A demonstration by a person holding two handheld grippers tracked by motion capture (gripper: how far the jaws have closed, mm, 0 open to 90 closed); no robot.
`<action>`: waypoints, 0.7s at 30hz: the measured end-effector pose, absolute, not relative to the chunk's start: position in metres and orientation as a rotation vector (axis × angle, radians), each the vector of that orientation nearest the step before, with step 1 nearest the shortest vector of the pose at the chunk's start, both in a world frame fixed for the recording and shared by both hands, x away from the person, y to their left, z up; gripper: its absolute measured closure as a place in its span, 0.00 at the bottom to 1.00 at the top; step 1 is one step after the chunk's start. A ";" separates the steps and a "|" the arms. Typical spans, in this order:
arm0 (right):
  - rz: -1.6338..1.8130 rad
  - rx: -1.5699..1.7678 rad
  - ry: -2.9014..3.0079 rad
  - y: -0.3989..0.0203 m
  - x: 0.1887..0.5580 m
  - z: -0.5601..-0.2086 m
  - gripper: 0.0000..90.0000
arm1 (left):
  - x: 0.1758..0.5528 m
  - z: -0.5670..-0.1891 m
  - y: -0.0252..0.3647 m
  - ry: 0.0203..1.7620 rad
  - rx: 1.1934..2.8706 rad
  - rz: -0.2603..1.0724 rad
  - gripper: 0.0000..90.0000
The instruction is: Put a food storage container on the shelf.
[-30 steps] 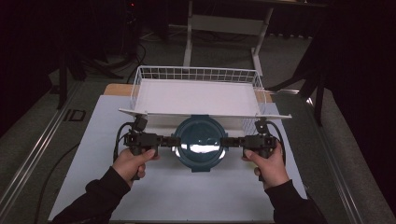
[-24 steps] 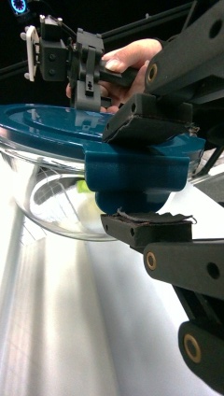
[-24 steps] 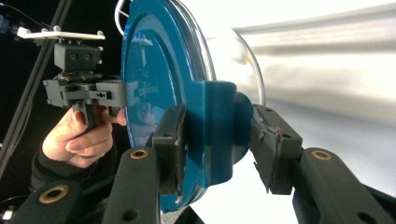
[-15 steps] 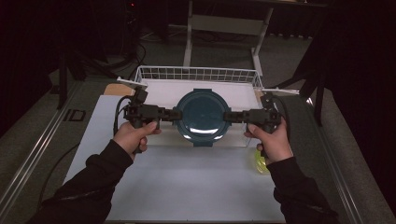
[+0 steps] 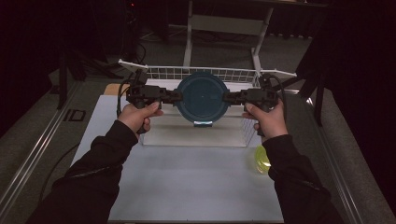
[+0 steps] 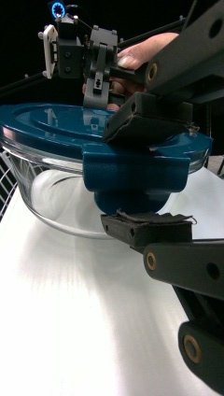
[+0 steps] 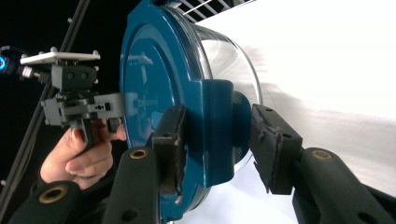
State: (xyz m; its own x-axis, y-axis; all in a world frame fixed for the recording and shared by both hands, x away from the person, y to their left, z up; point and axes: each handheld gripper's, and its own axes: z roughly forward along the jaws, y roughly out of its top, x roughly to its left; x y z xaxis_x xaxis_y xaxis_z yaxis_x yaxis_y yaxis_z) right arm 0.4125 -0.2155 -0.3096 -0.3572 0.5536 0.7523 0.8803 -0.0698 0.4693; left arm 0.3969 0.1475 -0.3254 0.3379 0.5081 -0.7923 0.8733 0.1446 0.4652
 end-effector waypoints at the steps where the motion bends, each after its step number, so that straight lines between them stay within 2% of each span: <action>1: -1.395 -1.548 -1.883 -0.215 0.415 -0.310 0.63 | 0.399 -0.326 0.147 1.314 1.508 -0.425 0.63; 8: -1.381 -1.608 -1.894 -0.214 0.430 -0.306 0.62 | 0.412 -0.327 0.146 1.327 1.471 -0.424 0.62; 10: -1.391 -1.679 -1.946 -0.214 0.432 -0.300 0.78 | 0.415 -0.327 0.143 1.334 1.472 -0.421 0.60; 11: -1.404 -1.709 -1.951 -0.215 0.432 -0.296 0.97 | 0.417 -0.328 0.143 1.337 1.471 -0.414 0.58; 14: -1.392 -1.702 -1.953 -0.213 0.434 -0.291 0.85 | 0.423 -0.337 0.146 1.350 1.450 -0.455 0.56; 16: -1.393 -1.714 -1.926 -0.213 0.436 -0.296 0.83 | 0.422 -0.341 0.147 1.327 1.444 -0.458 0.55; 19: -1.399 -1.696 -1.924 -0.213 0.436 -0.301 0.73 | 0.420 -0.341 0.146 1.314 1.452 -0.429 0.53; 21: -1.394 -1.693 -1.926 -0.212 0.435 -0.302 0.73 | 0.419 -0.340 0.145 1.316 1.475 -0.386 0.50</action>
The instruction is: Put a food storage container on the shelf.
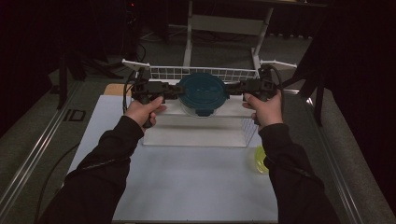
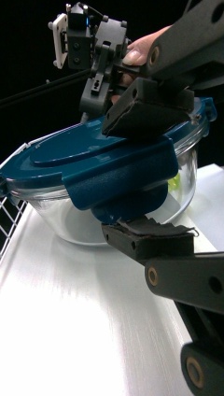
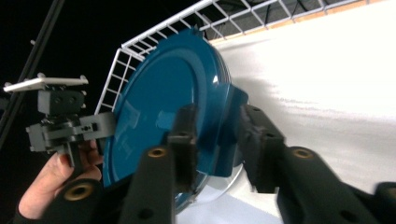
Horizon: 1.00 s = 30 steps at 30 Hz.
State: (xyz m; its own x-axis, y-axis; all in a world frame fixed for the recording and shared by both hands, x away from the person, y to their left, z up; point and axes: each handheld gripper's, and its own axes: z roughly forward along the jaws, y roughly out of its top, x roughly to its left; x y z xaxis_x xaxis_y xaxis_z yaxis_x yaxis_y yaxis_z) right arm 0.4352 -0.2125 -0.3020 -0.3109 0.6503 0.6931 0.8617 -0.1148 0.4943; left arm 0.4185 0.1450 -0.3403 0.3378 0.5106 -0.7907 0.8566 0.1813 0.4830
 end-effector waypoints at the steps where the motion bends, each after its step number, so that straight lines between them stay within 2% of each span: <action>1: -1.392 -1.683 -1.934 -0.211 0.434 -0.304 0.69 | 0.418 -0.340 0.145 1.313 1.474 -0.386 0.45; 8: -1.412 -1.658 -2.023 -0.209 0.424 -0.299 0.63 | 0.406 -0.327 0.154 1.315 1.502 -0.261 0.44; 14: -1.447 -1.638 -2.134 -0.211 0.407 -0.293 0.57 | 0.382 -0.316 0.161 1.270 1.528 -0.132 0.44; 18: -1.475 -1.615 -2.197 -0.212 0.393 -0.291 0.62 | 0.361 -0.312 0.161 1.216 1.538 -0.082 0.44; 21: -1.493 -1.580 -2.227 -0.210 0.380 -0.291 0.64 | 0.345 -0.312 0.161 1.148 1.553 -0.042 0.39; 23: -1.504 -1.541 -2.242 -0.208 0.371 -0.293 0.65 | 0.334 -0.314 0.160 1.102 1.558 -0.025 0.33; 30: -1.496 -1.460 -2.369 -0.190 0.346 -0.310 0.81 | 0.302 -0.333 0.159 1.008 1.596 0.090 0.27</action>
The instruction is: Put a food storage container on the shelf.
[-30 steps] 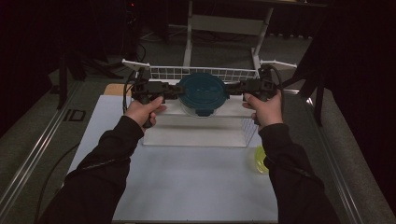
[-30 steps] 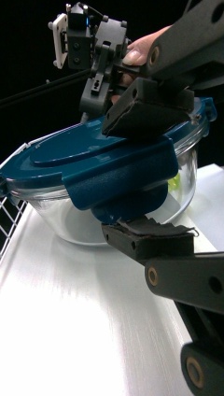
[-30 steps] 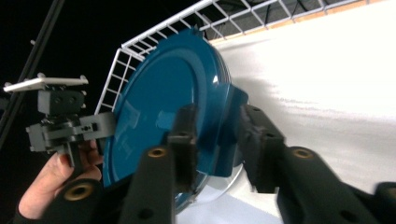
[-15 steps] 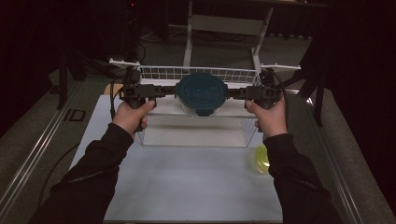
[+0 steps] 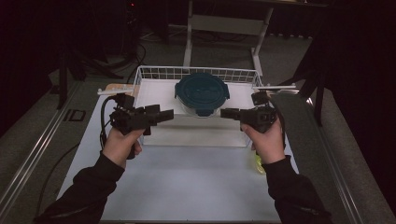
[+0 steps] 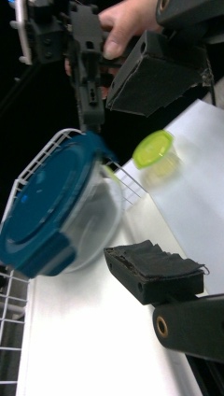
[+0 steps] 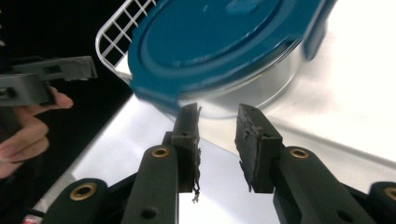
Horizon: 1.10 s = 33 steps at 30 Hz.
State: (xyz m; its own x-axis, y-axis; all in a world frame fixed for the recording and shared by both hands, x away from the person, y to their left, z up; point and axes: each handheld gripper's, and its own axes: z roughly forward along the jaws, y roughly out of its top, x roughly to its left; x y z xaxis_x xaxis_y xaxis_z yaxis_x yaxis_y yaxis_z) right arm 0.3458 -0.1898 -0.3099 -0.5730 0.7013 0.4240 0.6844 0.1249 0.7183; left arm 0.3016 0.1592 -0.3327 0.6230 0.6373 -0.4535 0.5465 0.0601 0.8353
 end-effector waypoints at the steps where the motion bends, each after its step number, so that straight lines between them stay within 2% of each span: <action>1: 1.478 1.433 2.343 -0.187 0.344 -0.313 0.83 | 0.297 -0.336 0.159 0.993 1.599 0.118 0.24; 4: 1.472 1.426 2.347 -0.180 0.342 -0.324 0.92 | 0.286 -0.345 0.157 0.954 1.607 0.181 0.18; 6: 1.470 1.428 2.338 -0.176 0.341 -0.329 1.00 | 0.279 -0.354 0.154 0.933 1.641 0.211 0.17; 9: 1.471 1.422 2.347 -0.169 0.340 -0.337 1.00 | 0.268 -0.373 0.150 0.924 1.663 0.234 0.14; 11: 1.475 1.414 2.363 -0.164 0.340 -0.342 1.00 | 0.262 -0.387 0.146 0.928 1.684 0.229 0.02; 12: 1.476 1.410 2.371 -0.160 0.340 -0.345 1.00 | 0.259 -0.392 0.145 0.933 1.686 0.230 0.01; 22: 1.501 1.408 2.353 -0.147 0.347 -0.348 1.00 | 0.233 -0.434 0.134 0.899 1.707 0.277 0.01; 33: 1.499 1.437 2.346 -0.139 0.360 -0.347 1.00 | 0.226 -0.441 0.130 0.872 1.709 0.321 0.01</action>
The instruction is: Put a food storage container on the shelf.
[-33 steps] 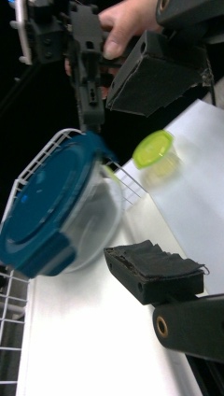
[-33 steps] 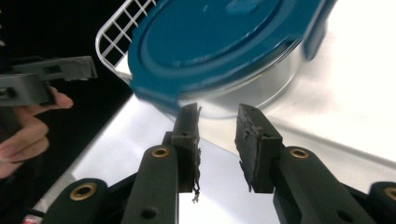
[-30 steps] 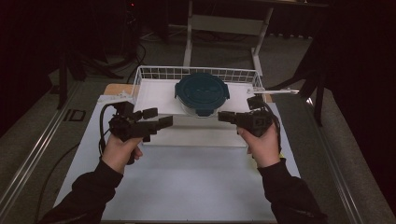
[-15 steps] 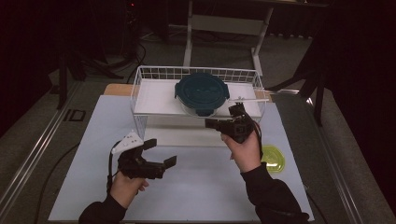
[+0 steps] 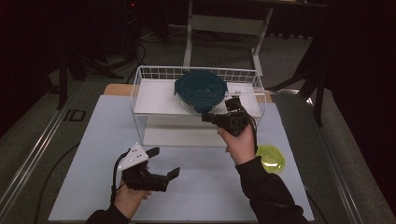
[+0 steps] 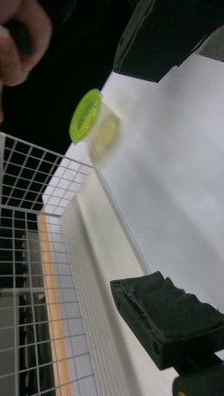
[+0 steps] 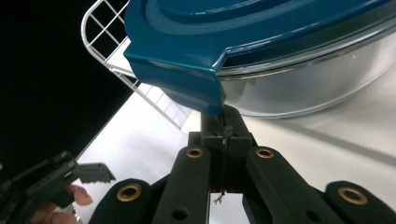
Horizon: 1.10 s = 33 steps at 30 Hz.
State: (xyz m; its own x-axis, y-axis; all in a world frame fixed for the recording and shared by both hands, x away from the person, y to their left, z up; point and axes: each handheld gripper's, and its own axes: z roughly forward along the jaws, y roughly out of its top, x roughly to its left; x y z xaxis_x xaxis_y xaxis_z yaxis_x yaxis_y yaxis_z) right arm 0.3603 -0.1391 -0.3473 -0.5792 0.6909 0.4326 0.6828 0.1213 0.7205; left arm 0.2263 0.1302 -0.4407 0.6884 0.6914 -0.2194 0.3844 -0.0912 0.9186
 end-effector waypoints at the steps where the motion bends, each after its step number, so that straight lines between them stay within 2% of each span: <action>1: 1.493 1.438 2.346 -0.138 0.362 -0.347 1.00 | 0.226 -0.441 0.130 0.873 1.711 0.321 0.01; 13: 1.498 1.463 2.330 -0.137 0.375 -0.351 0.99 | 0.224 -0.441 0.129 0.853 1.709 0.334 0.01; 20: 1.489 1.394 2.348 -0.141 0.362 -0.352 0.94 | 0.224 -0.441 0.130 0.821 1.717 0.378 0.01; 21: 1.511 1.355 2.348 -0.147 0.350 -0.351 0.86 | 0.222 -0.440 0.132 0.788 1.718 0.367 0.01; 23: 1.518 1.304 2.347 -0.151 0.340 -0.350 0.80 | 0.220 -0.440 0.134 0.762 1.725 0.373 0.01; 27: 1.597 1.216 2.320 -0.164 0.323 -0.354 0.56 | 0.215 -0.441 0.142 0.754 1.700 0.374 0.01; 28: 1.597 1.216 2.320 -0.164 0.323 -0.354 0.56 | 0.215 -0.441 0.142 0.754 1.700 0.374 0.01; 29: 1.596 1.166 2.309 -0.170 0.315 -0.359 0.44 | 0.213 -0.443 0.148 0.745 1.675 0.379 0.01; 33: 1.630 1.130 2.312 -0.185 0.301 -0.374 0.23 | 0.207 -0.448 0.158 0.744 1.653 0.405 0.01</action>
State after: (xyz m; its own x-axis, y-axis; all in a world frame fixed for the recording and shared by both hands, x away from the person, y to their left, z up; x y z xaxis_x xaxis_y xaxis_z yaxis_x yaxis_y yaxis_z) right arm 0.3005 -0.1854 -0.3742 -0.7208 0.6126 0.3242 0.5112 0.1541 0.8455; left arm 0.2069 0.1583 -0.4484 0.7330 0.6666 -0.1355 0.2485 -0.0769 0.9656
